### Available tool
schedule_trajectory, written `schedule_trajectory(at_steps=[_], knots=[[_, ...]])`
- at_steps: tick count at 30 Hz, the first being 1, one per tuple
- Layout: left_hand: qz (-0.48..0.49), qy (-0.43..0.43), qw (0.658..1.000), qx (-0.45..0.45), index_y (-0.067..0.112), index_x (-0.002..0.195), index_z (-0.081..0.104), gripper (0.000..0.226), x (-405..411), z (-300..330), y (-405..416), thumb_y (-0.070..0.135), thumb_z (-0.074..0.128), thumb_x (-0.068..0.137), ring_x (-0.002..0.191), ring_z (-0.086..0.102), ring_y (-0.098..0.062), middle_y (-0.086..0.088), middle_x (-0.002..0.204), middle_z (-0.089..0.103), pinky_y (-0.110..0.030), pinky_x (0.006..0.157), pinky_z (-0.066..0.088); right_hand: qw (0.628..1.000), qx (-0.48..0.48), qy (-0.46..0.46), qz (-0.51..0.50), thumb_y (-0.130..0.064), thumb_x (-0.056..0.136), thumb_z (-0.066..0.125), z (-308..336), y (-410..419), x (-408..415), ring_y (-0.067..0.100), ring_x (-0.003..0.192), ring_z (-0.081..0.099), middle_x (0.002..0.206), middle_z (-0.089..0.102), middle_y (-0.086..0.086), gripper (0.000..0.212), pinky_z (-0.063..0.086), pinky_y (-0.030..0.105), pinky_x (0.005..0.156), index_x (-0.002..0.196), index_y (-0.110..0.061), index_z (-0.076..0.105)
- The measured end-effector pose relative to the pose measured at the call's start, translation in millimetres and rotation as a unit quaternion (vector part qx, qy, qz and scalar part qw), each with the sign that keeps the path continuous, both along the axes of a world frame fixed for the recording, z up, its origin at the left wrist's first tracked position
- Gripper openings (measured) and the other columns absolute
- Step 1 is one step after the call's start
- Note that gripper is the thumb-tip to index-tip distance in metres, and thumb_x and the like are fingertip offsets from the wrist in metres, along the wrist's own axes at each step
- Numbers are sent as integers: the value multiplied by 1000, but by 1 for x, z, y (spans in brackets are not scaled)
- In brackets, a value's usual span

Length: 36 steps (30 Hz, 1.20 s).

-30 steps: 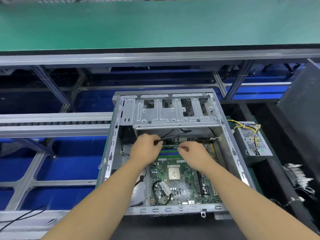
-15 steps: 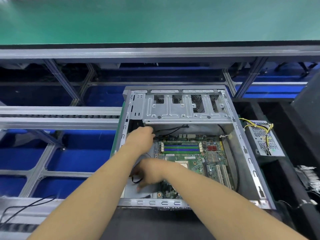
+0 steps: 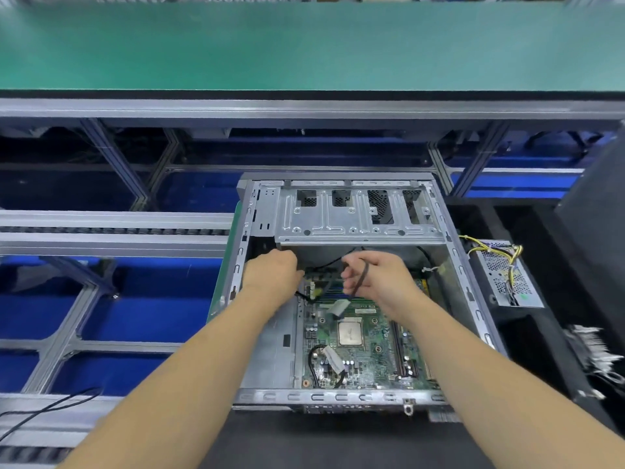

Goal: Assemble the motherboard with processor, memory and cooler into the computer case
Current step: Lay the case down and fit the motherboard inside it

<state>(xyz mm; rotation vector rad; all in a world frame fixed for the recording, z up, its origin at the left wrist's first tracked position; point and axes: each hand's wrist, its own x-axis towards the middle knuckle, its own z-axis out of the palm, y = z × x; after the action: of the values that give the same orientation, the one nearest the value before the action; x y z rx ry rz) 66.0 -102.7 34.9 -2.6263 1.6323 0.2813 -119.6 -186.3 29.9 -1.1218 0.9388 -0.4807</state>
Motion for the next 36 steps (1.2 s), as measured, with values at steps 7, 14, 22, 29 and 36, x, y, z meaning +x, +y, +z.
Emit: schedule_trajectory(at_steps=[7,14,22,29,36], knots=[[-17,489,871,-46,22,92,63,11,-55,19,-20,17,53,88,70,65,-14,-2,83,69,-30,62,47,992,72,-33,-99,-9,99,58,1,-3,-7,20,52,57,64,59,9,17,49,28,50,106,3,68],[-37,577,809,106,8,113,56,25,-79,3,-27,5,63,90,100,69,-18,-7,108,70,-32,81,56,964,173,-48,-195,-10,99,53,-5,-18,-17,11,45,40,58,54,4,19,27,21,42,86,-3,64],[-9,555,831,33,-4,100,69,23,-102,-18,-45,14,55,101,72,68,-13,-14,93,74,-25,74,57,974,134,29,-181,5,97,40,4,-35,-19,20,53,57,78,71,18,19,53,38,57,100,4,59],[58,668,742,9,9,97,71,15,-106,-29,-45,23,68,94,82,74,-16,-10,94,76,-20,67,57,984,27,97,-145,-1,94,52,-9,-38,-30,20,62,58,76,69,13,11,48,32,59,84,-4,55],[325,636,656,-244,-4,101,61,16,-82,-26,-52,9,53,99,56,66,-21,-17,74,69,-26,53,55,958,-162,238,-5,-12,90,57,-20,-23,-32,17,78,63,92,76,13,25,55,36,80,103,-2,75]])
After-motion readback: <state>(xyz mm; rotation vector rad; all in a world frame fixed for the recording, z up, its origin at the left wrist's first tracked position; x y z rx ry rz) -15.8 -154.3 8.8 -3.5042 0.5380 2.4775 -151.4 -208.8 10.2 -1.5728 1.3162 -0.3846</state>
